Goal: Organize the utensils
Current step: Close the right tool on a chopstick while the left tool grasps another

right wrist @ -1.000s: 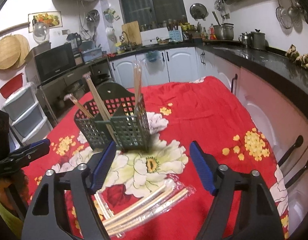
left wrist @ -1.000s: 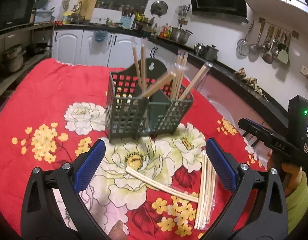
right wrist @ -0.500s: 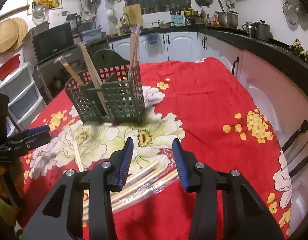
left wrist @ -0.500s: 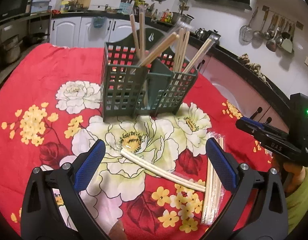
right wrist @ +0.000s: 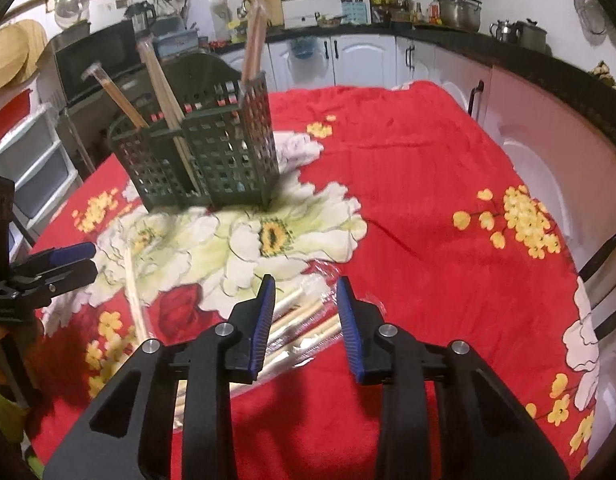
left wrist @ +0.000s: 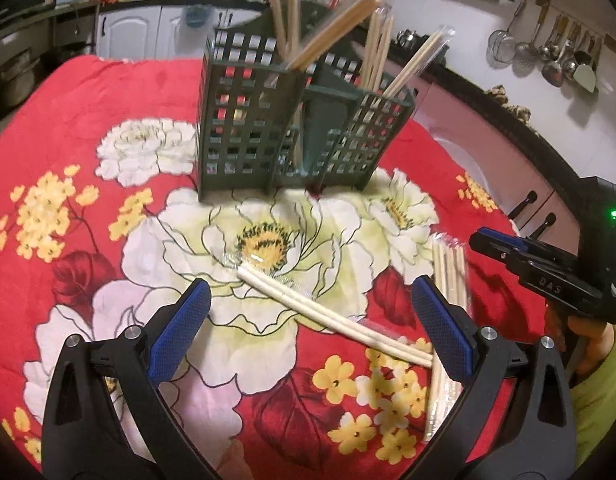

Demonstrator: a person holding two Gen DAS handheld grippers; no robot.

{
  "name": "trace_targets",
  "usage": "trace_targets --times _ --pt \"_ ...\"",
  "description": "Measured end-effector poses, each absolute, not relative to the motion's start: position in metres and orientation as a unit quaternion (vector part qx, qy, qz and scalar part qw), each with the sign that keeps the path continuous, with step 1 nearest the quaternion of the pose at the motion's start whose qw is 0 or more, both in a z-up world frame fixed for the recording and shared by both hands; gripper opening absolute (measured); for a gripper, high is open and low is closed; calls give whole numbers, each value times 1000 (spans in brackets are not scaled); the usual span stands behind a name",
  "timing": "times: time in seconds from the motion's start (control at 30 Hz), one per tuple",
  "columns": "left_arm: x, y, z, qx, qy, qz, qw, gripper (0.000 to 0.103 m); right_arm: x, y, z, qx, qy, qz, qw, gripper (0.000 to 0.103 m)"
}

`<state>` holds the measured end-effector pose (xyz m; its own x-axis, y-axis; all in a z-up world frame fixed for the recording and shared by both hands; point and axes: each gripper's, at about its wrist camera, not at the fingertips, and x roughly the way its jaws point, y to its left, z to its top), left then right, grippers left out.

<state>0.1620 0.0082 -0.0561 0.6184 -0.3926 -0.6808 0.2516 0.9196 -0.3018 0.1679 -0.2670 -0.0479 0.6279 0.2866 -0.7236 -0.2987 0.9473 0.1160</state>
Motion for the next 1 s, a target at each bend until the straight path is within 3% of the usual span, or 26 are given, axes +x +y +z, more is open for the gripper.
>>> trace_targets --times 0.23,0.6,0.87,1.0 --pt "172 11 -74 -97 424 -172 884 81 186 -275 -71 -6 428 153 891 28" --pt "189 24 -78 -109 429 -157 883 79 205 -276 -78 11 447 180 876 28" --pt "196 27 -79 -109 427 -144 886 61 203 -271 -78 7 442 183 878 9" --pt "197 33 -80 -113 426 -139 887 45 201 -270 -75 25 436 192 879 5"
